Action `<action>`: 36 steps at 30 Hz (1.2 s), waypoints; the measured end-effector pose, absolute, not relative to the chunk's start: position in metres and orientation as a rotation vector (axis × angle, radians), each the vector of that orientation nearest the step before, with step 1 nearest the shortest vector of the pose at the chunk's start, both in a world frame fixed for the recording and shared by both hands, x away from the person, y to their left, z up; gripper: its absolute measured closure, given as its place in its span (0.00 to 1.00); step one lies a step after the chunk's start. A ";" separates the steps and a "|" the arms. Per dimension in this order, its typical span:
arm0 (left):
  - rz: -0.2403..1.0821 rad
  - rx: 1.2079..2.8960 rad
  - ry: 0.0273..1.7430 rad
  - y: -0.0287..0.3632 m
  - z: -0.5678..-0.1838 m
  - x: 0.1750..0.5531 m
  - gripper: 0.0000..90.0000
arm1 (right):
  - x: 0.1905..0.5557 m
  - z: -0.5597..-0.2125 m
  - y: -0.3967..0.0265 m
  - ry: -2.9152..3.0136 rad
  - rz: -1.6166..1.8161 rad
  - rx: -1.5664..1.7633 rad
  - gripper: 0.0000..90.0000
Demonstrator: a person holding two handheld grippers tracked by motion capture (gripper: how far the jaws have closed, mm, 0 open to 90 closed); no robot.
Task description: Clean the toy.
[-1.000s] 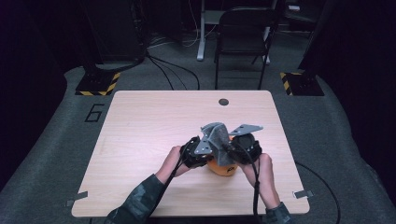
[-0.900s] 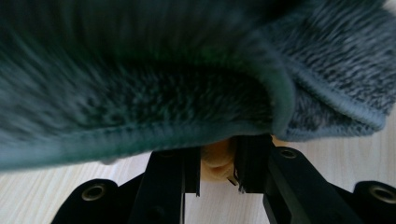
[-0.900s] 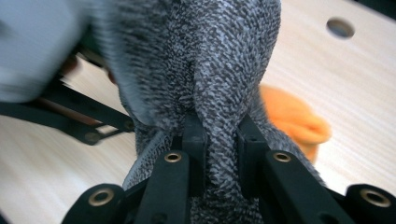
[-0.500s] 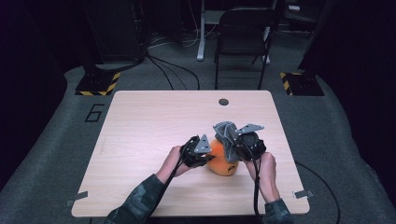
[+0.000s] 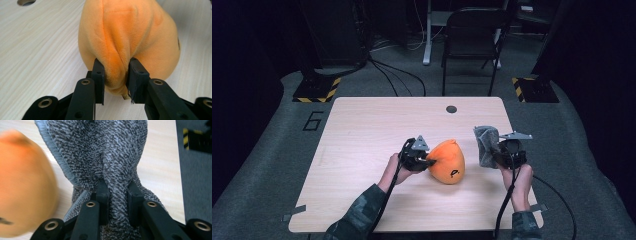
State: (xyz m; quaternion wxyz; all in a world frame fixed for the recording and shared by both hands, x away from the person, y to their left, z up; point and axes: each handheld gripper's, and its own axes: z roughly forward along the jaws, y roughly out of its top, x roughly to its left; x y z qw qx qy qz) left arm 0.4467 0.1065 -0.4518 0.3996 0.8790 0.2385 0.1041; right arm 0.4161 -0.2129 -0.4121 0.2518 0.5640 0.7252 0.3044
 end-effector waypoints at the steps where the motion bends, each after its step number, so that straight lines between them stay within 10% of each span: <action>1: 0.249 2.223 0.625 0.108 -0.453 0.449 0.77 | 0.418 -0.416 -0.215 1.979 0.817 1.544 0.85; 25: 0.408 2.132 0.906 0.133 -0.471 0.478 0.36 | 0.435 -0.465 -0.224 2.037 0.702 1.643 0.79; 36: 0.444 2.097 0.948 0.143 -0.463 0.472 0.14 | 0.440 -0.483 -0.221 2.021 0.629 1.650 0.37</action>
